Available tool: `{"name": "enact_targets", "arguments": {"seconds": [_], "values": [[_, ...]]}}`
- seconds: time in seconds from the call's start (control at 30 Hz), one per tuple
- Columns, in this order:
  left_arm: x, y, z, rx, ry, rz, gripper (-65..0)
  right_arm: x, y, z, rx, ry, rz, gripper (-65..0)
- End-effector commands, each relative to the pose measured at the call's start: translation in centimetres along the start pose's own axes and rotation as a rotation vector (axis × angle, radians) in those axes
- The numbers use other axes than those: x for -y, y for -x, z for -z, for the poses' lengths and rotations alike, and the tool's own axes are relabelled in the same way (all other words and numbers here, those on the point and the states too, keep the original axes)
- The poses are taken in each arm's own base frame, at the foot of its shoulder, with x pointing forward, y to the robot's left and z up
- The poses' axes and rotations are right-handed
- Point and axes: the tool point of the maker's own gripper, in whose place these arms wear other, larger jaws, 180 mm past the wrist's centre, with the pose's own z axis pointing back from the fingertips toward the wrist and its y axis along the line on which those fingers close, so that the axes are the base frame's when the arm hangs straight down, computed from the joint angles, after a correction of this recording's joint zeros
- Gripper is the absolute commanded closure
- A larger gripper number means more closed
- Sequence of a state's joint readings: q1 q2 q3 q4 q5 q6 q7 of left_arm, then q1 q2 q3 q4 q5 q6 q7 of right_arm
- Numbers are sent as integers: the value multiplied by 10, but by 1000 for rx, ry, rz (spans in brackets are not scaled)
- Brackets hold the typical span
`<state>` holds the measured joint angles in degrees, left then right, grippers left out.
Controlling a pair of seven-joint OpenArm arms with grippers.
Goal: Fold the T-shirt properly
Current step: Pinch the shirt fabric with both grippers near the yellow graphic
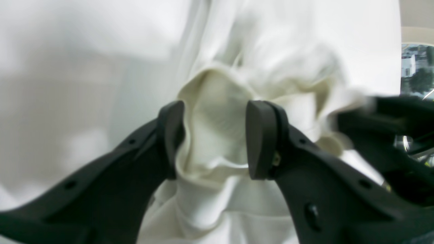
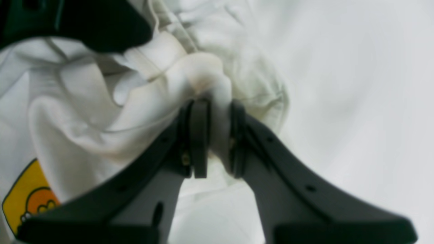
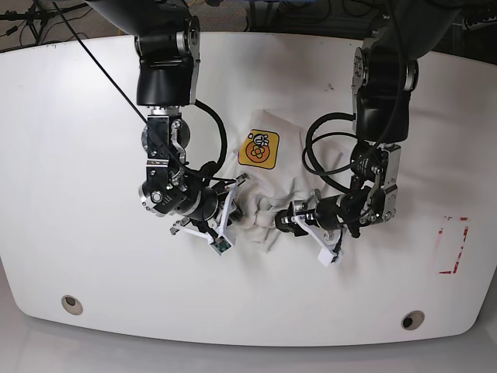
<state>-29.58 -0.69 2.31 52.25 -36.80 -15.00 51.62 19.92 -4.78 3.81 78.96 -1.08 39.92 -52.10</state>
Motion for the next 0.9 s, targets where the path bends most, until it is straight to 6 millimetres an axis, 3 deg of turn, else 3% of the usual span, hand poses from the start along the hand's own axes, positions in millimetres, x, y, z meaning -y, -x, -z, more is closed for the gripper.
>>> {"name": "enact_targets", "arguments": {"seconds": [0.0,0.27,0.47,0.57,0.7,0.87], "values": [[19,-20,-3,36,34,52,-249,4,-27,-6,75,8,-16,-94],[15,9,1,-20,58,71,-121,4,-27,-6,74,8,-19,-92],[1,26,-2,-45,50,81,-81,4,-26,-5,71,5,-17,-51],[1,25,-2,-41,50,82,-40,4,-24,-5,68,7,-17,-3],[2,23,-4,-32,52,85,-24,7,-23,-6,65,13,-18,0],[16,2,-15,31,60,142,-24,8,-20,-10,64,23,-25,0]]}}
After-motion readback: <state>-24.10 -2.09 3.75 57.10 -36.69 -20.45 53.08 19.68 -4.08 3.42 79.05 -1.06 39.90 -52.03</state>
